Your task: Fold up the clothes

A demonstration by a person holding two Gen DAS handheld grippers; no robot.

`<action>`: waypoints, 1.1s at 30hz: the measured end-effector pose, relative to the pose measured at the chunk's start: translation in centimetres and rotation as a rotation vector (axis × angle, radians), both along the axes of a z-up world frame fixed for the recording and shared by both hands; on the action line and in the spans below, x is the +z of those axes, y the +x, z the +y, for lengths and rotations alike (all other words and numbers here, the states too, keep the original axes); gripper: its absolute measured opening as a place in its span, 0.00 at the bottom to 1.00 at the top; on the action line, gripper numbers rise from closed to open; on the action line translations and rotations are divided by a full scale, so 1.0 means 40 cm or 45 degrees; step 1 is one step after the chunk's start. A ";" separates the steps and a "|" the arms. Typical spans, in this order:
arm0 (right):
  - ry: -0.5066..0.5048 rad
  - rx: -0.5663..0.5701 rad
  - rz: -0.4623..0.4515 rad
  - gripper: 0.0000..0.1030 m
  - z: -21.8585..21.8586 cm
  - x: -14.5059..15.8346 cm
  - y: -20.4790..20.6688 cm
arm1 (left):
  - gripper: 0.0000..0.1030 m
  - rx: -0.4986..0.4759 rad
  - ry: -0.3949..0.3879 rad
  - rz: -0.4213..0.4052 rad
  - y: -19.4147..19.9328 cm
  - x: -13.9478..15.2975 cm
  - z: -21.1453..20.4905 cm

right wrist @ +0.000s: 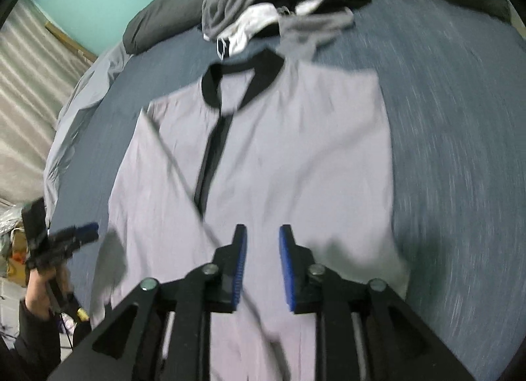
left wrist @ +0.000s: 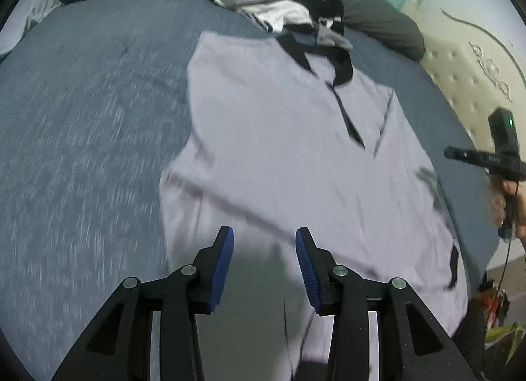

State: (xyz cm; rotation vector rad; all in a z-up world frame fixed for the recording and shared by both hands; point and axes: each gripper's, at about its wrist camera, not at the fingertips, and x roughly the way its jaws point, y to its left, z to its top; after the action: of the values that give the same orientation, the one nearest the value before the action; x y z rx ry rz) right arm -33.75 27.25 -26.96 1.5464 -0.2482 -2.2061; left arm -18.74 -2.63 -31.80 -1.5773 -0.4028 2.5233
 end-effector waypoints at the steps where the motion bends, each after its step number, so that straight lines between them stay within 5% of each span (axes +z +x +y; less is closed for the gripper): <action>1: 0.000 -0.007 -0.017 0.25 0.015 -0.008 0.031 | 0.42 -0.003 0.001 -0.022 0.024 -0.002 -0.003; 12: -0.003 -0.090 -0.145 0.38 0.160 -0.053 0.307 | 0.50 -0.043 0.021 -0.222 0.257 -0.046 -0.004; 20: 0.020 -0.111 -0.260 0.48 0.208 -0.100 0.429 | 0.53 -0.018 0.080 -0.301 0.341 -0.082 -0.028; 33: -0.026 -0.098 -0.411 0.52 0.218 -0.162 0.514 | 0.54 -0.030 0.188 -0.382 0.415 -0.135 -0.032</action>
State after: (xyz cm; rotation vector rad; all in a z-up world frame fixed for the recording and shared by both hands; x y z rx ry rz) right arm -13.19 35.96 -33.44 1.9069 -0.4325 -1.9927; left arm -2.14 -3.89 -37.19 -1.8904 -0.5859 2.1843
